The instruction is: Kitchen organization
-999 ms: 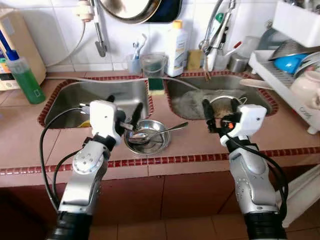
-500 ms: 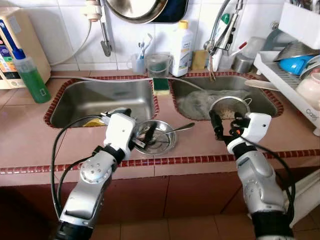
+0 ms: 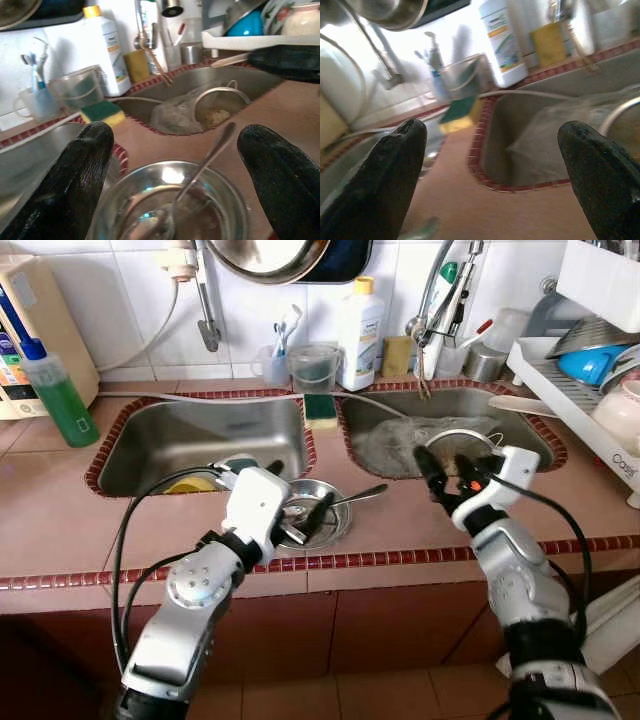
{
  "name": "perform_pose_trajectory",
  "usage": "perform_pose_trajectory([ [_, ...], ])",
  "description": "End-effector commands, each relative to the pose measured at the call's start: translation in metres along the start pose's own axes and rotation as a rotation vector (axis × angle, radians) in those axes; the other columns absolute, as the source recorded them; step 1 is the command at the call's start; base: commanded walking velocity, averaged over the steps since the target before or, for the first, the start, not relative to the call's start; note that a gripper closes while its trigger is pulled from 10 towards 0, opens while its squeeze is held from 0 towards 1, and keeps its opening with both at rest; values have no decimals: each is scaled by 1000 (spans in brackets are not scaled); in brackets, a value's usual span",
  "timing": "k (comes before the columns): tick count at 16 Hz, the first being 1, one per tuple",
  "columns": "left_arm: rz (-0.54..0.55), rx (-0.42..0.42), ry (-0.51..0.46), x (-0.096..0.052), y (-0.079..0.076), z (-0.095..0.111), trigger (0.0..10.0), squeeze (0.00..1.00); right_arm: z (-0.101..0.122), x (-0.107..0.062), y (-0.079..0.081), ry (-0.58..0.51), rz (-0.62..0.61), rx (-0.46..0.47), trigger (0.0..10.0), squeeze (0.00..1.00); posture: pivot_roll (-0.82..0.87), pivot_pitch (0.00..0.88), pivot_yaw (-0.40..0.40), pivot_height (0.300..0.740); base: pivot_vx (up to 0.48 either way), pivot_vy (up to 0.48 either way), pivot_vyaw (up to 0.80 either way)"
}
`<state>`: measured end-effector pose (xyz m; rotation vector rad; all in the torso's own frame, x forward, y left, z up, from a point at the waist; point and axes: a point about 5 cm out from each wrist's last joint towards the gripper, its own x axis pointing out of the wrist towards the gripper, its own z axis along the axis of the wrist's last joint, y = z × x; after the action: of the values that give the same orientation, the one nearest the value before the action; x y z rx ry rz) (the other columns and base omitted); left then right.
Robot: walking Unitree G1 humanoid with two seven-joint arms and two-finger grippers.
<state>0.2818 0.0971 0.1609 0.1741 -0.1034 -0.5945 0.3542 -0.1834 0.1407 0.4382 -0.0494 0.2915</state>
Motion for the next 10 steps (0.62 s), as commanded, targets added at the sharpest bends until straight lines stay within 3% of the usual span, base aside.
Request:
perform_pose_trajectory([
  [1,-23,6,0,-2,-3,3,10000,0,0,6,1,6,35,61,10000,0,-127,38,9,740,0,0,0],
  [10,-10,12,-16,-3,-4,9,10000,0,-31,16,10,98,83,247,10000,0,-96,16,-10,740,0,0,0],
])
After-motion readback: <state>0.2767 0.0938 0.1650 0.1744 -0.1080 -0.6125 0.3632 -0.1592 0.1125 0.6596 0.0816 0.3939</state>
